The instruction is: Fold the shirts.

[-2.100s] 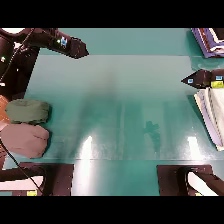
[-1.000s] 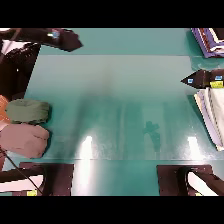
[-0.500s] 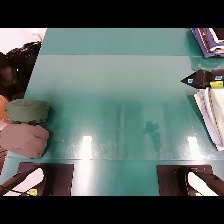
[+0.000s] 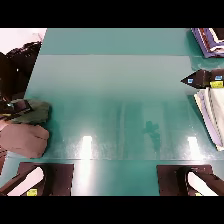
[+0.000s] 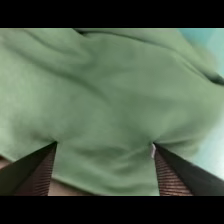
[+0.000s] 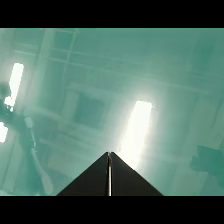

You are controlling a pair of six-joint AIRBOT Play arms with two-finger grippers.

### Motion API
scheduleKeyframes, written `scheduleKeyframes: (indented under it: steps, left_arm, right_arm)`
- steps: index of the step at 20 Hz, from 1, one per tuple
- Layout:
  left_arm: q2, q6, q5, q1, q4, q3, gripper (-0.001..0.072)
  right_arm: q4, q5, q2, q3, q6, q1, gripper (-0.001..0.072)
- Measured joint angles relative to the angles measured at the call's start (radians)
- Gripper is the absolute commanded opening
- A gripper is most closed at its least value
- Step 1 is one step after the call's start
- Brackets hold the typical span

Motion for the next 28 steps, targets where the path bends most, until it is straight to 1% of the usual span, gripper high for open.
scheduleKeyframes:
  steps: [1,2,4,5,8,10,13,15,17,19,22,25,28]
  left_arm:
    - [0.0,-0.005,0.032,0.001,0.003,-0.017,0.072]
    - [0.0,-0.01,0.066,0.002,0.009,-0.03,0.0587]
    - [0.0,-0.016,0.113,0.002,0.011,-0.045,0.01]
    - [0.0,-0.018,0.129,0.003,0.016,-0.05,0.0024]
    - [0.001,-0.021,0.144,0.004,0.01,-0.043,0.0021]
    - [0.009,-0.021,0.135,0.004,-0.02,0.0,0.0021]
    - [0.047,-0.02,0.093,-0.017,-0.064,0.151,0.002]
    - [0.078,-0.012,0.061,-0.068,-0.08,0.305,0.002]
    - [0.1,-0.006,0.028,-0.146,-0.09,0.468,0.0019]
    - [0.114,-0.005,-0.009,-0.257,-0.099,0.639,0.0019]
    - [0.122,-0.021,-0.041,-0.436,-0.09,0.823,0.0019]
    - [0.118,-0.072,-0.051,-0.61,-0.054,0.91,0.0019]
    - [0.086,-0.128,-0.054,-0.773,-0.027,0.888,0.0019]
  right_arm:
    - [0.0,0.0,0.0,0.0,0.0,0.0,0.0018]
    - [0.001,0.0,0.0,0.0,0.0,0.0,0.0018]
    - [0.005,0.0,0.0,0.0,0.0,0.0,0.0018]
    - [0.008,-0.001,0.0,0.0,0.0,0.0,0.0018]
    - [0.014,-0.003,0.0,0.0,0.0,0.0,0.0018]
    - [0.014,-0.008,0.0,0.0,0.0,0.0,0.0018]
    - [0.016,-0.023,0.002,0.013,0.0,0.0,0.0018]
    - [0.018,-0.036,0.0,0.063,0.0,0.0,0.0018]
    - [0.018,-0.058,-0.011,0.141,0.0,0.0,0.0018]
    - [0.018,-0.078,-0.032,0.242,0.0,0.0,0.0018]
    - [0.018,-0.095,-0.075,0.389,0.0,0.0,0.0018]
    - [0.018,-0.086,-0.122,0.509,0.0,0.0,0.0018]
    - [0.018,-0.052,-0.16,0.586,0.0,0.0,0.0018]
